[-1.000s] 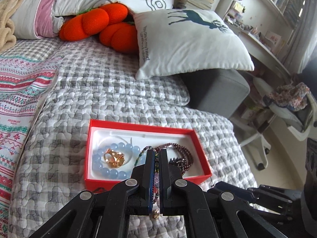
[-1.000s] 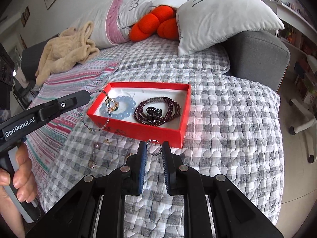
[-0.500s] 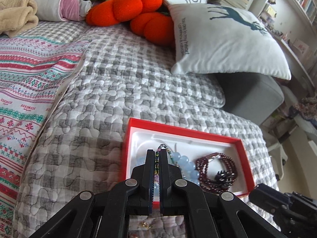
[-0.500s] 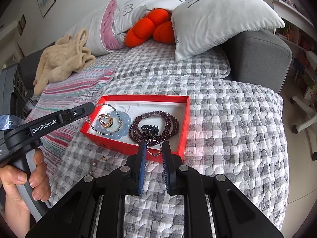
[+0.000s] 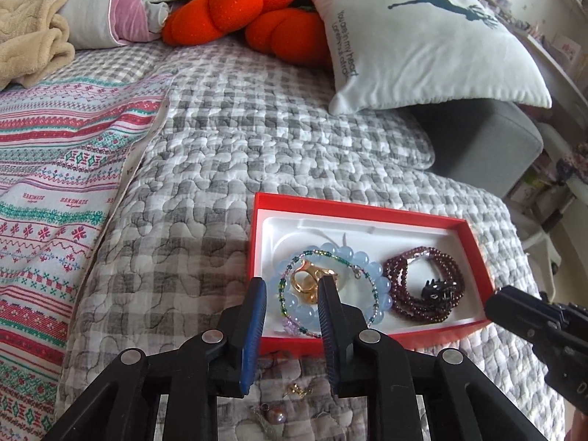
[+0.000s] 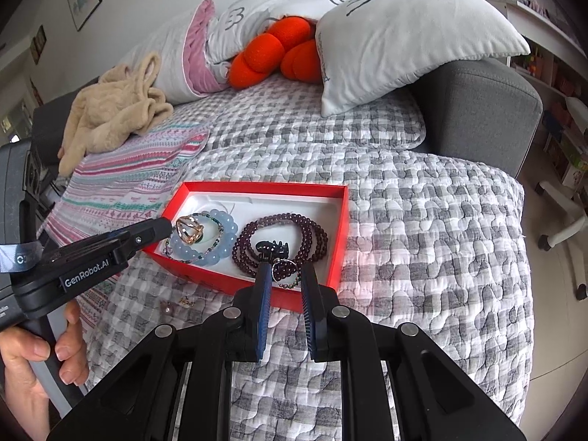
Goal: Organize jewelry
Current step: 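Lower the green bracelet into the box and open the left tool, then lower the silver ring into the box and open the right tool, then withdraw both tools from the box toward the rings on the quilt, then grasp the gold ring on the quilt with the left tool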
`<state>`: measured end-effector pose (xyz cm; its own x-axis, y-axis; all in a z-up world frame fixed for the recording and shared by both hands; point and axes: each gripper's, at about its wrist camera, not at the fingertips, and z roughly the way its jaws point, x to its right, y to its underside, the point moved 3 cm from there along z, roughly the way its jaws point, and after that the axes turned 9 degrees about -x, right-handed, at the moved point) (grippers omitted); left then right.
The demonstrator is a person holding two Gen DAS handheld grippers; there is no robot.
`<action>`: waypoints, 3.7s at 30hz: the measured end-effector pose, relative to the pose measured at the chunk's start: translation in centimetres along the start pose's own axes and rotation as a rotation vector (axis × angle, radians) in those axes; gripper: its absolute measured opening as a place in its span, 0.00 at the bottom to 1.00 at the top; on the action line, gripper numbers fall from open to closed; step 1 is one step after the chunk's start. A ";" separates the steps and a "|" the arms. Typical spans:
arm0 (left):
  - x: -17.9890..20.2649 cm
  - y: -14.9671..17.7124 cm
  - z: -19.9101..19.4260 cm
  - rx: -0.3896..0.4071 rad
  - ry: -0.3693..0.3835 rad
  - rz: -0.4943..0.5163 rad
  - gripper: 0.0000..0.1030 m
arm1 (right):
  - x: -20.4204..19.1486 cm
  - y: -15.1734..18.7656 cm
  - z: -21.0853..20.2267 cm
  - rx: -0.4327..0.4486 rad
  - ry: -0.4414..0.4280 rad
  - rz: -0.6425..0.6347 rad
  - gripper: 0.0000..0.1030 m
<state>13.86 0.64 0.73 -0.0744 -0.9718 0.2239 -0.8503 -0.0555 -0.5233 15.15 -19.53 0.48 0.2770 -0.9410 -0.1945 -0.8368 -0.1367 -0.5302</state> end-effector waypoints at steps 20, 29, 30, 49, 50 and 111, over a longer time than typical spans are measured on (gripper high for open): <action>-2.1 2.3 -0.6 -0.054 -0.100 0.061 0.54 | 1.2 -3.0 1.7 0.004 0.025 0.044 0.17; -2.1 2.3 -0.4 -0.063 -0.108 0.071 0.60 | 1.2 -3.3 2.5 -0.023 -0.006 0.065 0.27; -2.1 2.3 -0.4 -0.064 -0.109 0.072 0.60 | 1.2 -3.4 2.5 -0.023 -0.012 0.064 0.29; -1.3 4.7 -0.7 -0.101 -0.141 0.137 0.78 | 0.4 1.2 -1.0 -0.058 0.063 -0.001 0.54; -1.3 5.0 -0.7 -0.105 -0.147 0.142 0.78 | 0.4 1.5 -1.1 -0.066 0.072 -0.001 0.55; 0.7 9.3 -1.7 -0.130 -0.067 0.308 0.18 | -3.1 7.6 3.1 -0.216 0.111 -0.129 0.57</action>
<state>5.08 -0.20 -2.59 -0.3075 -0.9514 0.0146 -0.8530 0.2688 -0.4474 9.45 -16.70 -5.51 0.3445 -0.9380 -0.0386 -0.8825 -0.3095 -0.3540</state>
